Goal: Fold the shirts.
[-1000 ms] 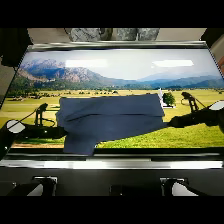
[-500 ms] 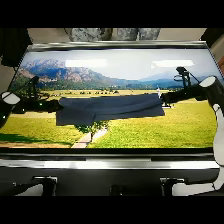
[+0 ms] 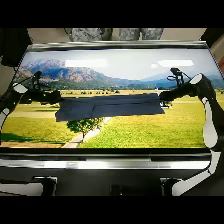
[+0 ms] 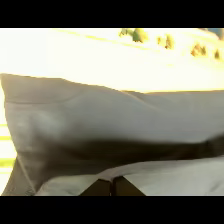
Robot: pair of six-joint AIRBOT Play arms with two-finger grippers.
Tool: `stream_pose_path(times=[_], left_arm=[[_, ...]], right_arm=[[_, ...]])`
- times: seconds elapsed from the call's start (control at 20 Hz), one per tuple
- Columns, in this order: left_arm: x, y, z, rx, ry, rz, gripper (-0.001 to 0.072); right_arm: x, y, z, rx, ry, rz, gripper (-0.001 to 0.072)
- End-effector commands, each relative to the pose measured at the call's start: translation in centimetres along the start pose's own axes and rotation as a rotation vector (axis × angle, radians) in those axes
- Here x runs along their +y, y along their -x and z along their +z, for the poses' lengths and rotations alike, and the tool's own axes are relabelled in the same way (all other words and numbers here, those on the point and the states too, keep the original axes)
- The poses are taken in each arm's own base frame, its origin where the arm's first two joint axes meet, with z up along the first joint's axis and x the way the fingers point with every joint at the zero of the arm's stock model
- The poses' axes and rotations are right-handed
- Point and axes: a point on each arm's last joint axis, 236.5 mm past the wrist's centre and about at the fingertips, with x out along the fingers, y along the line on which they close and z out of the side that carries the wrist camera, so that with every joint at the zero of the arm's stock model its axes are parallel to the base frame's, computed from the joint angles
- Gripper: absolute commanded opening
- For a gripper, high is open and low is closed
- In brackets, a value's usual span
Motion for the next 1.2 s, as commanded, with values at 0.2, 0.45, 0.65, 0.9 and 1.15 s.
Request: stream_pose_path(times=[0.2, 0.45, 0.65, 0.9, 1.15], left_arm=[[0.4, -3.4, -2.6, 0.109, 0.032, -0.008, 0.0038], [-0.1, -1.4, -0.1, 0.044, 0.048, -0.011, 0.0560], [-0.7, 3.8, 4.1, -0.096, 0.011, -0.008, 0.0558], [-3.5, 8.0, 5.5, -0.187, -0.070, -0.018, 0.0557], [-6.9, 10.7, 5.6, -0.241, -0.149, -0.041, 0.0556]], right_arm=[[0.5, -2.6, -0.4, 0.007, -0.058, 0.069, 0.0063], [2.1, 1.4, 3.7, -0.143, -0.030, 0.133, 0.0673], [-3.4, 3.8, -0.5, -0.054, -0.183, 0.118, 0.0685], [-0.3, -0.8, -5.0, 0.127, -0.257, 0.317, 0.0686], [1.5, -4.8, -1.7, 0.055, -0.263, 0.258, 0.0679]])
